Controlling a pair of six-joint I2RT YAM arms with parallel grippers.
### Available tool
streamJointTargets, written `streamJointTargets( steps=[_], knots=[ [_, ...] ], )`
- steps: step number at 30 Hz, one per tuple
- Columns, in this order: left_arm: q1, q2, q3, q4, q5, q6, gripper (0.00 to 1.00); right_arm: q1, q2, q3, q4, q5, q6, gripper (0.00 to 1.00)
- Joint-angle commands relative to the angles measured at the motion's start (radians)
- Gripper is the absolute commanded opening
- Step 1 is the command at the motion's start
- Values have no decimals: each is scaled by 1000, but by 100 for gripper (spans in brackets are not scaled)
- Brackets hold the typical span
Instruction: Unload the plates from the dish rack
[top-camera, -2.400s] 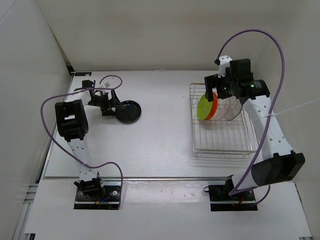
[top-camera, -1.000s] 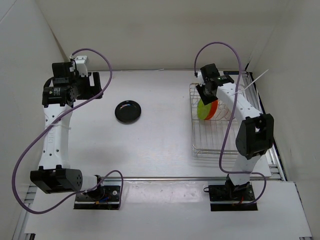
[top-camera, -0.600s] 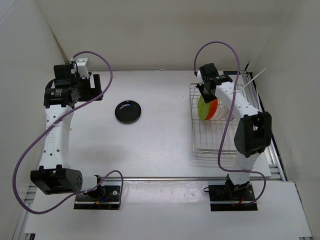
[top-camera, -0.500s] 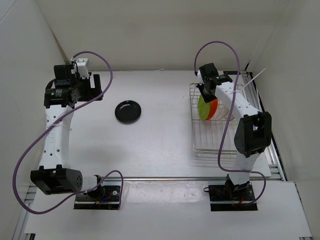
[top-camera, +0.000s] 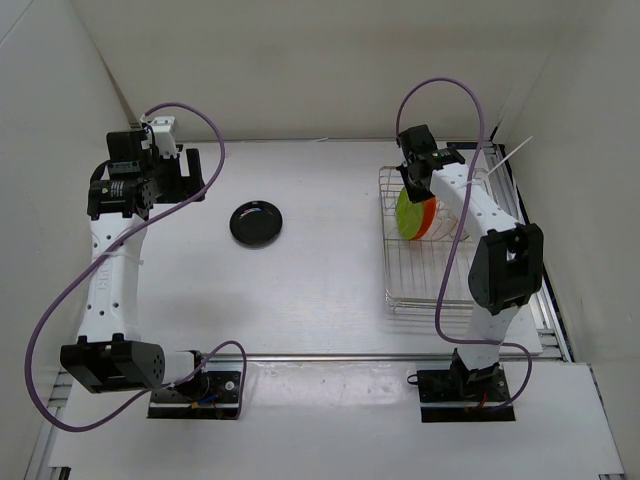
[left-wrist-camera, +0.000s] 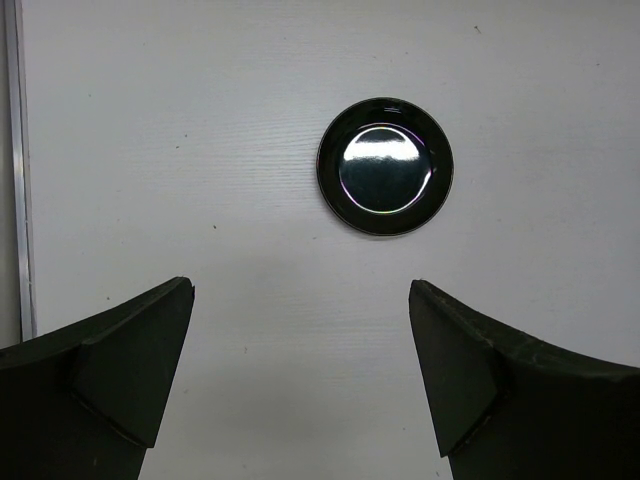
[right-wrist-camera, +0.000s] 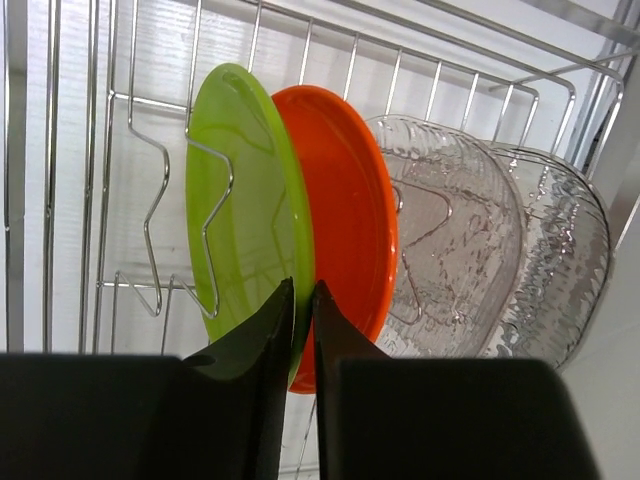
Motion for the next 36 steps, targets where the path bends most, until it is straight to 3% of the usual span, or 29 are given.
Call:
streamJointTargets(
  steps=[1,13,23,29,33,34,36],
  knots=[
    [-6,-40,-5,22,11,-5,100,4,-7,67,-7,58,30,3],
    [-6,15,54,12,66,-15,100,4,-42,139,-37,201,75,0],
    [-61,48,31,181,155,10,100,-25,-164,186,-68,224,55,0],
    [-149,124,53,259,238,1,100,-25,-214,242,-68,224,24,0],
    [-231,167,79,342,380,1,100,-62,-271,242,-79,70,47,0],
    [-286,188,106,342,408,1,100,-72,-292,231,-92,-107,47,0],
    [-343,275,230,296,437,1,100,-104,-338,190,-93,-304,20,0]
  ],
)
